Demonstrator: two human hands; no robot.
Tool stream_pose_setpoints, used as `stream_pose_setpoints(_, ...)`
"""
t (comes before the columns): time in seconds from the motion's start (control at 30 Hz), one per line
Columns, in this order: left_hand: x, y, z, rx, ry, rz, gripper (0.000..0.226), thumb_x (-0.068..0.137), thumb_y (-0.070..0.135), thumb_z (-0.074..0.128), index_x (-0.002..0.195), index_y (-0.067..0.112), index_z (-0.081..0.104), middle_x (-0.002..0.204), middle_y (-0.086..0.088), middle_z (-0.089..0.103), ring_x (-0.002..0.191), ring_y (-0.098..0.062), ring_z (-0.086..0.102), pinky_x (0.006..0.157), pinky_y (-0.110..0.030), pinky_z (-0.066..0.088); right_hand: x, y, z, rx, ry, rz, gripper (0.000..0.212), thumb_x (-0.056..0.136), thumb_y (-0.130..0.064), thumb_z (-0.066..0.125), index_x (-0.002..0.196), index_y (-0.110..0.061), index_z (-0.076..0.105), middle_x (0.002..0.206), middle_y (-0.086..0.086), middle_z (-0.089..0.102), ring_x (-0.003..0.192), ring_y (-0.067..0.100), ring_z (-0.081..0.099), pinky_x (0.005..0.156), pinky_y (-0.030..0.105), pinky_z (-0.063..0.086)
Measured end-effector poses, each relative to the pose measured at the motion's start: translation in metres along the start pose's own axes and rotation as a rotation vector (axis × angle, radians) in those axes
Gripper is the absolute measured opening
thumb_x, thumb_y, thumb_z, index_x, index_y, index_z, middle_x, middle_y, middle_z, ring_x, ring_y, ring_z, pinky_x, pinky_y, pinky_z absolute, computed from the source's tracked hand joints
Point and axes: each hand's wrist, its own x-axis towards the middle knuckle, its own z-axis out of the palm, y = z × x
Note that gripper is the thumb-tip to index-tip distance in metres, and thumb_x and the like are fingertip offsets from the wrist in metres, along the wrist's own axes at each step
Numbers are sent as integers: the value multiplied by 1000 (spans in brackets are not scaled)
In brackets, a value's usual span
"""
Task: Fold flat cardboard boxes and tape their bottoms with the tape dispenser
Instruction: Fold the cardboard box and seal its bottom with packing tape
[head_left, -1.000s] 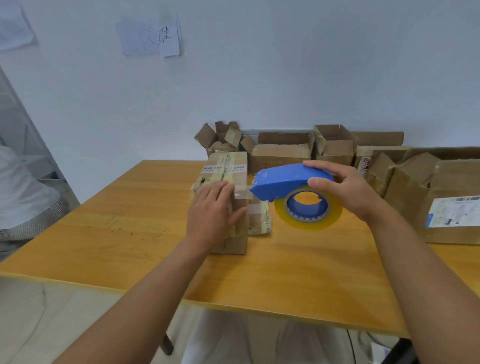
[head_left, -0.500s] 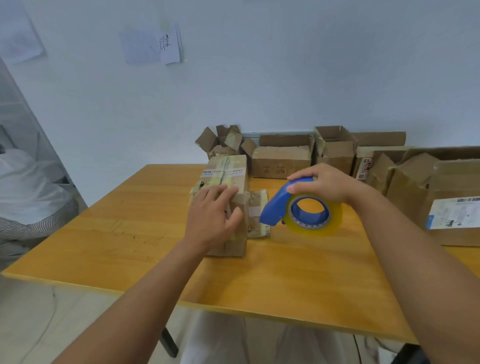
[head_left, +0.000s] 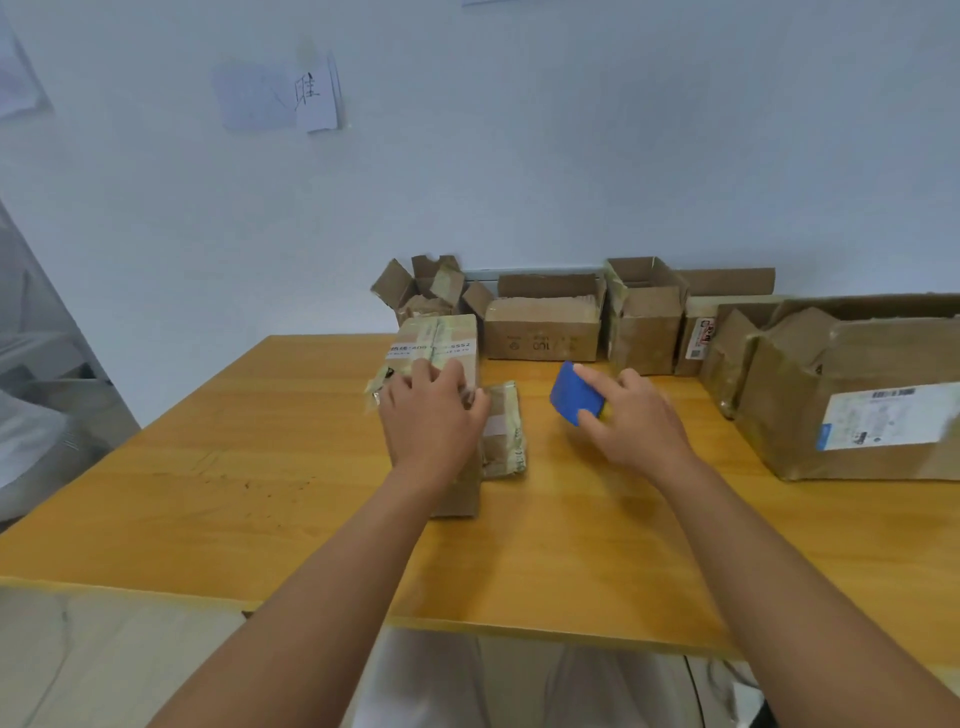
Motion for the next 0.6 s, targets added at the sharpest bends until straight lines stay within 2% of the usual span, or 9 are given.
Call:
stream_pose_setpoints(0.1, -3, -4, 1, 18, 5, 46, 23, 86, 46, 60, 86, 23, 58, 98, -4, 61, 94, -32, 52, 88, -45, 45, -6, 0, 17, -160, -18, -1, 72, 96, -44, 53, 157, -36, 17, 115, 1, 49, 104, 21, 47, 94, 37, 35)
stream_pose_setpoints(0.2, -5, -6, 0, -2, 1, 76, 25, 88, 48, 62, 92, 23, 61, 102, -4, 61, 98, -31, 51, 92, -45, 43, -11, -3, 34, -207, 12, 68, 83, 94, -45, 59, 159, -27, 10, 131, 3, 53, 118, 23, 50, 98, 38, 39)
stream_pose_setpoints(0.37, -8, -15, -3, -2, 35, 179, 24, 88, 46, 66, 95, 23, 63, 100, -4, 62, 96, -28, 54, 89, -44, 43, -14, -10, 50, -280, 14, 123, 87, 94, -46, 60, 158, -24, 7, 131, 4, 53, 114, 22, 51, 95, 36, 40)
stream_pose_setpoints(0.5, -9, -18, -7, -21, 25, 220, 28, 89, 49, 63, 100, 24, 66, 102, 0, 64, 97, -24, 56, 91, -41, 41, -14, -23, 45, -288, -126, 177, 91, 93, -53, 57, 158, -28, 0, 140, 9, 42, 124, 27, 44, 104, 41, 36)
stream_pose_setpoints(0.53, -9, -22, -9, -30, 14, 253, 30, 90, 51, 60, 103, 25, 66, 104, 1, 64, 97, -23, 56, 91, -40, 40, -13, -30, 39, -291, -127, 186, 89, 93, -55, 55, 158, -28, 0, 140, 10, 39, 126, 29, 42, 105, 42, 35)
stream_pose_setpoints(0.6, -8, -31, -15, -47, -27, 320, 38, 91, 53, 50, 113, 26, 64, 111, 2, 65, 102, -21, 58, 92, -37, 40, -10, -45, 28, -208, -9, 106, 79, 96, -53, 50, 159, -25, 12, 136, 8, 43, 124, 27, 43, 103, 42, 36)
